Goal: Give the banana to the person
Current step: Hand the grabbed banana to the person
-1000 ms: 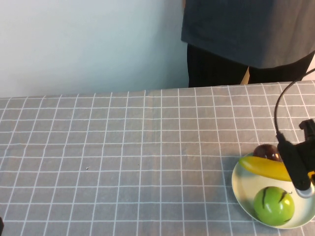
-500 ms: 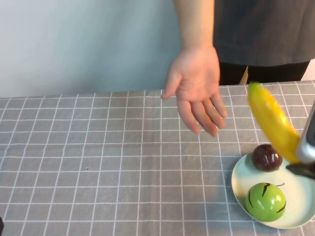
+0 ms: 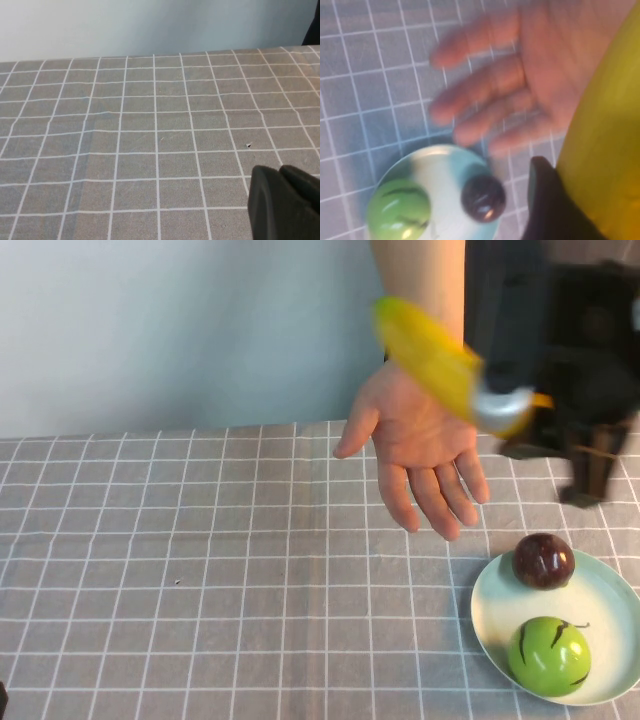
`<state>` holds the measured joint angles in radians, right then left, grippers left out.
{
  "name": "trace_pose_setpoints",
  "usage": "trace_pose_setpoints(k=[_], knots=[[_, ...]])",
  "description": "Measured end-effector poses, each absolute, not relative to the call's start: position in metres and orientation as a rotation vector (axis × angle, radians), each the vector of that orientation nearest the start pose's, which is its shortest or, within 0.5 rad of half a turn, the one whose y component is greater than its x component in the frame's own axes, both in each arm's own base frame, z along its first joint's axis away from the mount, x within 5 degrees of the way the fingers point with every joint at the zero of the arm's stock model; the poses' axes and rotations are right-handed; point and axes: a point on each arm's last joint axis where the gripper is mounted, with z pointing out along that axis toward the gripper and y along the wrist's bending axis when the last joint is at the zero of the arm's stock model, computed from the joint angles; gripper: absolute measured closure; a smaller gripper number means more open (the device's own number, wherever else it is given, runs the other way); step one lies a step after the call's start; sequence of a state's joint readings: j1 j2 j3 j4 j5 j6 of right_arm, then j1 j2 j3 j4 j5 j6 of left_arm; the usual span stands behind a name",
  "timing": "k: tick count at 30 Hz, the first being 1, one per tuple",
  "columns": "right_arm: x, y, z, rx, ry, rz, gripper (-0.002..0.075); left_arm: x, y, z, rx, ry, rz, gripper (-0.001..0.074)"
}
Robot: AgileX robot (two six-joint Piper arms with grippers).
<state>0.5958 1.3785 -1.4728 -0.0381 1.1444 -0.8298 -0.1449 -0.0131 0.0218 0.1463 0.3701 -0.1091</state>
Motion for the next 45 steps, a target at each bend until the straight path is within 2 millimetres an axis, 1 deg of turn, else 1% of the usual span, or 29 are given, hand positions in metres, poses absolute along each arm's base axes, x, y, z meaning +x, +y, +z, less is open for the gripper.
trace_pose_setpoints(k=[3,6,9,14,18,20,21,25,27,30,34,36,38,40,43,45], knots=[[0.250,0.179,0.397,-1.761,1.883,-0.176,0.0449,0.053,-0.003,0.174,0.123,1.854,-0.033,0.0739],[0.270,0.196,0.383,-1.838,1.910,-0.215,0.0449,0.053,-0.003,0.173,0.123,1.856,-0.032,0.0739],[0.283,0.205,0.370,-1.878,1.933,-0.227,0.0449,0.053,-0.003,0.173,0.123,1.856,-0.032,0.0740],[0.292,0.211,0.356,-1.935,1.929,-0.258,0.0449,0.053,-0.003,0.173,0.123,1.856,-0.032,0.0739],[0.294,0.213,0.356,-1.927,1.905,-0.266,0.0449,0.053,-0.003,0.173,0.123,1.856,-0.032,0.0739],[0.295,0.214,0.356,-1.925,1.898,-0.267,0.0435,0.053,-0.003,0.173,0.123,1.856,-0.032,0.0739],[0.295,0.214,0.356,-1.923,1.896,-0.268,0.0413,0.053,-0.003,0.173,0.123,1.856,-0.032,0.0739],[0.295,0.214,0.357,-1.880,1.925,-0.274,0.0278,0.053,-0.003,0.173,0.123,1.856,-0.032,0.0739],[0.292,0.214,0.361,-1.844,1.940,-0.287,0.0246,0.053,-0.003,0.173,0.123,1.856,-0.032,0.0739],[0.281,0.211,0.378,-1.758,1.944,-0.318,0.0228,0.053,-0.003,0.173,0.123,1.856,-0.032,0.0739],[0.255,0.200,0.408,-1.595,1.975,-0.323,0.0225,0.053,-0.003,0.173,0.123,1.856,-0.032,0.0739],[0.246,0.193,0.419,-1.461,2.035,-0.304,0.0251,0.053,-0.003,0.173,0.123,1.856,-0.032,0.0739],[0.239,0.186,0.427,-1.320,2.088,-0.273,0.0316,0.053,-0.003,0.173,0.123,1.856,-0.032,0.0740],[0.229,0.177,0.430,-1.229,2.127,-0.247,0.0424,0.053,-0.003,0.173,0.123,1.856,-0.032,0.0740],[0.212,0.160,0.427,-1.153,2.178,-0.221,0.0580,0.053,-0.003,0.173,0.123,1.856,-0.032,0.0740],[0.198,0.147,0.426,-1.085,2.205,-0.198,0.0651,0.053,-0.003,0.173,0.123,1.856,-0.032,0.0739]])
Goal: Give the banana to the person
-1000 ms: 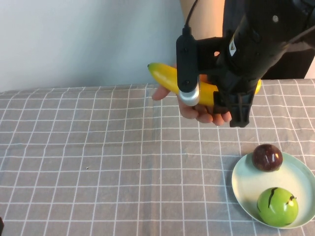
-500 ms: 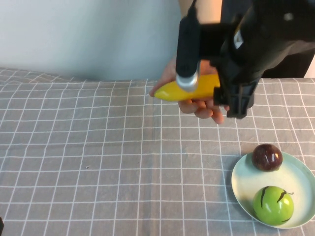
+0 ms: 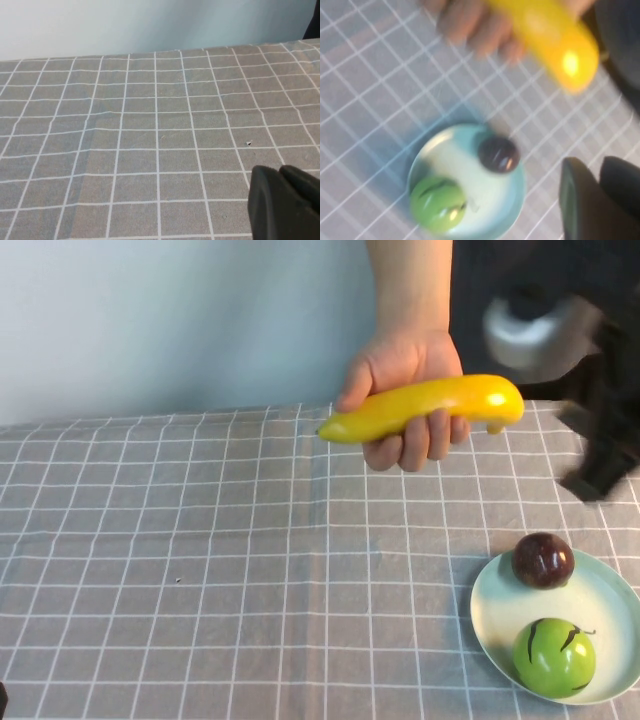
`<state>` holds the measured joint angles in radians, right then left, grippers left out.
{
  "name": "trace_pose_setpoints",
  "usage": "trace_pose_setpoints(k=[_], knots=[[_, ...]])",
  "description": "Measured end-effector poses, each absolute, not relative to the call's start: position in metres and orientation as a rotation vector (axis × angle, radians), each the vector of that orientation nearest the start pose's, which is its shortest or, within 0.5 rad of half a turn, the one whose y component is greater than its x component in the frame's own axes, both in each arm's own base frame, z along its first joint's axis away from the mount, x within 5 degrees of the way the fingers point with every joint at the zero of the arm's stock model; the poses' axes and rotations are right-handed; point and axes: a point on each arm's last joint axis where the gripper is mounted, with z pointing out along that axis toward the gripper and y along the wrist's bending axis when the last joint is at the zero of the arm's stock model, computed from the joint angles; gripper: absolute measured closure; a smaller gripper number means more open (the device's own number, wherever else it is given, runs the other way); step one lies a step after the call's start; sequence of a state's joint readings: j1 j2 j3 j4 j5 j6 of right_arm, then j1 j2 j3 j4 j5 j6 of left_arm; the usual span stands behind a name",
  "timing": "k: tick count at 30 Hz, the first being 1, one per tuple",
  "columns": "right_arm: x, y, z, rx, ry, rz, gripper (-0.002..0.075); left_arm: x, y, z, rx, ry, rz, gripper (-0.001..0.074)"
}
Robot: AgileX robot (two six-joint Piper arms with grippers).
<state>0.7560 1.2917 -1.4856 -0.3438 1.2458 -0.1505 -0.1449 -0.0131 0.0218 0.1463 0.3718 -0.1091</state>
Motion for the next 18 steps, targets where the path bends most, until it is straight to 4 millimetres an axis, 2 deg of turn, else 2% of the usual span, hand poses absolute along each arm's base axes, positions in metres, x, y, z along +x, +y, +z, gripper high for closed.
trace_pose_setpoints(k=[3,10,18], knots=[[0.176,0.126,0.417,-0.997,2.255,-0.170,0.0700,0.053,-0.003,0.173,0.123,1.856,-0.032,0.0740],[0.131,0.085,0.389,-0.710,2.377,-0.056,0.0716,0.053,-0.003,0.173,0.123,1.857,-0.032,0.0739],[0.115,0.071,0.388,-0.618,2.378,0.011,0.0729,0.053,-0.003,0.173,0.123,1.857,-0.032,0.0739]])
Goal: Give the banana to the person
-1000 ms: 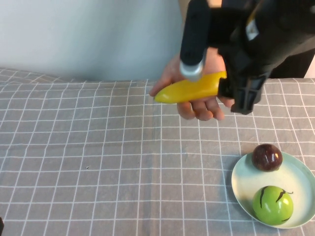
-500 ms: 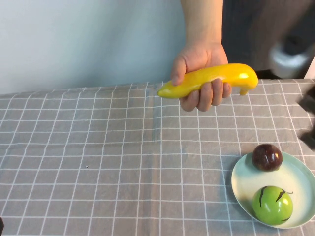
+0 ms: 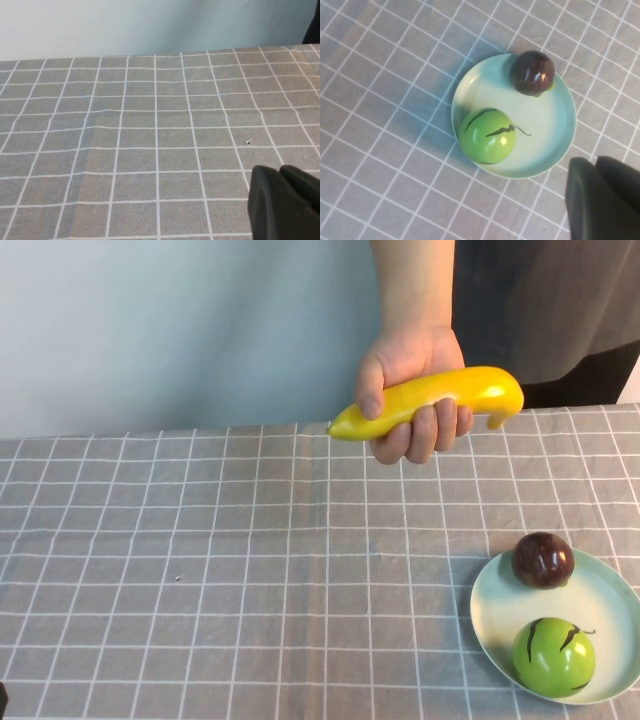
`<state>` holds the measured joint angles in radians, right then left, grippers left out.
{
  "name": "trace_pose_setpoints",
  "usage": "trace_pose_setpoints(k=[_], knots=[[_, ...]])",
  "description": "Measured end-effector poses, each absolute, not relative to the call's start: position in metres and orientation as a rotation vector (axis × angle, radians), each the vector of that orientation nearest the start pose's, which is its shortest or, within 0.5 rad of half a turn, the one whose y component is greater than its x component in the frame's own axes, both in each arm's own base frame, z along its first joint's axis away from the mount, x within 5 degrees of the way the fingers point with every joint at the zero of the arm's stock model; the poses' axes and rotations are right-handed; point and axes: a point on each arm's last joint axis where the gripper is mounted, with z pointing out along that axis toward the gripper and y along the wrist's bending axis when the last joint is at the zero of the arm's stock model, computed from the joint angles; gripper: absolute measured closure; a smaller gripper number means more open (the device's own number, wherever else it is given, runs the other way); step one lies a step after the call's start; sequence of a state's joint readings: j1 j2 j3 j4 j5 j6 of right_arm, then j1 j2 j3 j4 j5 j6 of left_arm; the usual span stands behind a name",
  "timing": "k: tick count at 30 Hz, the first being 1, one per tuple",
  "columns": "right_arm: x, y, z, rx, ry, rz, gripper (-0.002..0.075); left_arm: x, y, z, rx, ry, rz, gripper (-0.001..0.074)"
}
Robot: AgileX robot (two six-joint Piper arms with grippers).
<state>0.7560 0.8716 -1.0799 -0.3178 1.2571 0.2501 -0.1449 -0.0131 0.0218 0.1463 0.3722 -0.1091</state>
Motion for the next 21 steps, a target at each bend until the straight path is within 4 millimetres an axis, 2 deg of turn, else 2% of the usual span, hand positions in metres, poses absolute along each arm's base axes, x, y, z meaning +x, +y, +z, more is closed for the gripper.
trace_pose_setpoints(k=[3,8,15,21], knots=[[0.113,0.067,0.381,-0.607,2.385,-0.020,0.0731,0.053,-0.003,0.173,0.123,1.857,-0.032,0.0739],[0.115,0.060,0.354,-0.564,2.368,-0.074,0.0732,0.053,-0.003,0.173,0.123,1.857,-0.032,0.0739],[0.110,0.033,0.295,-0.390,2.162,-0.003,0.0732,0.053,-0.003,0.173,0.123,1.857,-0.032,0.0739],[0.093,0.010,0.237,-0.200,1.918,-0.003,0.0732,0.053,-0.003,0.173,0.123,1.857,-0.032,0.0739]])
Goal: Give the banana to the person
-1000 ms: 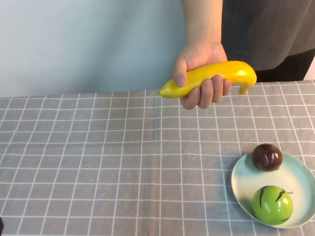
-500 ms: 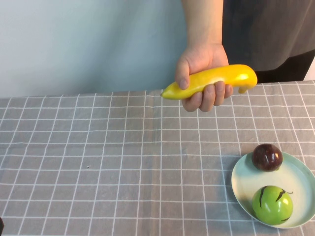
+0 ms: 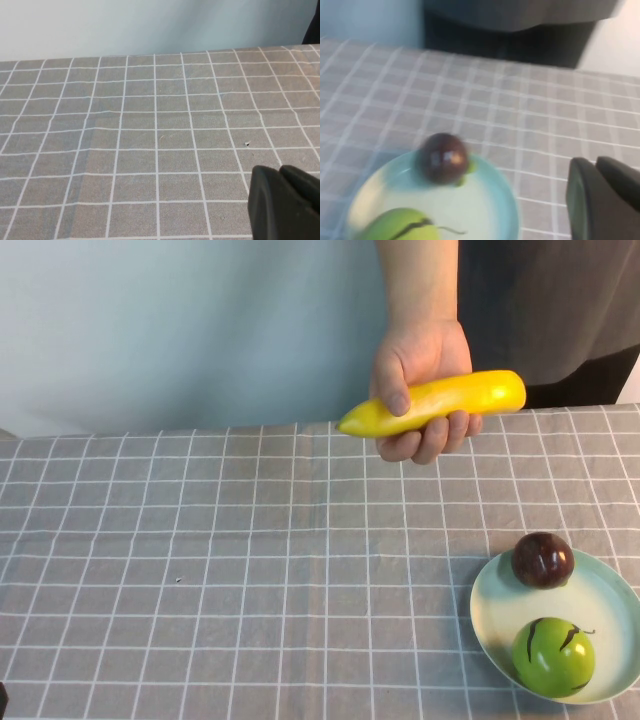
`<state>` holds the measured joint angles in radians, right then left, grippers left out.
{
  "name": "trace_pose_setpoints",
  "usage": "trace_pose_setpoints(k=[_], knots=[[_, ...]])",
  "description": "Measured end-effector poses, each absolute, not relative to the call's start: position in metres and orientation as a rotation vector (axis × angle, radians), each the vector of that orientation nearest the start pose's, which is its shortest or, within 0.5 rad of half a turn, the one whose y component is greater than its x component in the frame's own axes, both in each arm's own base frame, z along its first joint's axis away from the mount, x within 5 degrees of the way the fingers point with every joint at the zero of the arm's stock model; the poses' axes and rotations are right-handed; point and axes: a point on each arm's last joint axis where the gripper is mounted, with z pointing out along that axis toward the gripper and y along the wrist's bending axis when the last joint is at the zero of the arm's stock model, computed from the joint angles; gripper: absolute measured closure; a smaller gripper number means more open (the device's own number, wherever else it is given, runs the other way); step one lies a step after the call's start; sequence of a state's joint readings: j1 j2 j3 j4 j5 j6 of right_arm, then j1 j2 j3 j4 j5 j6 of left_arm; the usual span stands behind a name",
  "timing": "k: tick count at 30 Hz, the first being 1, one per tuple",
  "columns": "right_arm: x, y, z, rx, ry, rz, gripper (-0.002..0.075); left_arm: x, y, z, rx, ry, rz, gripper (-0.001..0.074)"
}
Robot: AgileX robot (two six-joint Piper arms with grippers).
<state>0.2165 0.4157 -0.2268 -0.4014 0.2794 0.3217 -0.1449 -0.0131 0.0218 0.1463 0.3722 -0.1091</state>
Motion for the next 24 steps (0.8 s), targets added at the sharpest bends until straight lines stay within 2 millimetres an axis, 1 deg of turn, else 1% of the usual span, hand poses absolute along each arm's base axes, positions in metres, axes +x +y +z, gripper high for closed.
trace_pose_setpoints(k=[2,5,8,11,13,24], knots=[[0.085,0.004,0.218,-0.112,1.880,-0.017,0.0732,0.053,-0.003,0.173,0.123,1.857,-0.032,0.0739],[0.074,-0.002,0.197,0.024,1.842,-0.005,0.0732,0.053,-0.003,0.173,0.123,1.857,-0.032,0.0739],[0.064,-0.005,0.185,0.114,1.776,0.008,0.0732,0.053,-0.003,0.173,0.123,1.858,-0.032,0.0739],[0.057,-0.006,0.189,0.142,1.686,0.008,0.0732,0.053,-0.003,0.173,0.123,1.858,-0.032,0.0739],[0.056,-0.007,0.190,0.142,1.670,0.007,0.0732,0.052,-0.003,0.173,0.123,1.856,-0.032,0.0740],[0.056,-0.006,0.189,0.157,1.672,0.025,0.0732,0.052,-0.003,0.173,0.123,1.857,-0.032,0.0739]])
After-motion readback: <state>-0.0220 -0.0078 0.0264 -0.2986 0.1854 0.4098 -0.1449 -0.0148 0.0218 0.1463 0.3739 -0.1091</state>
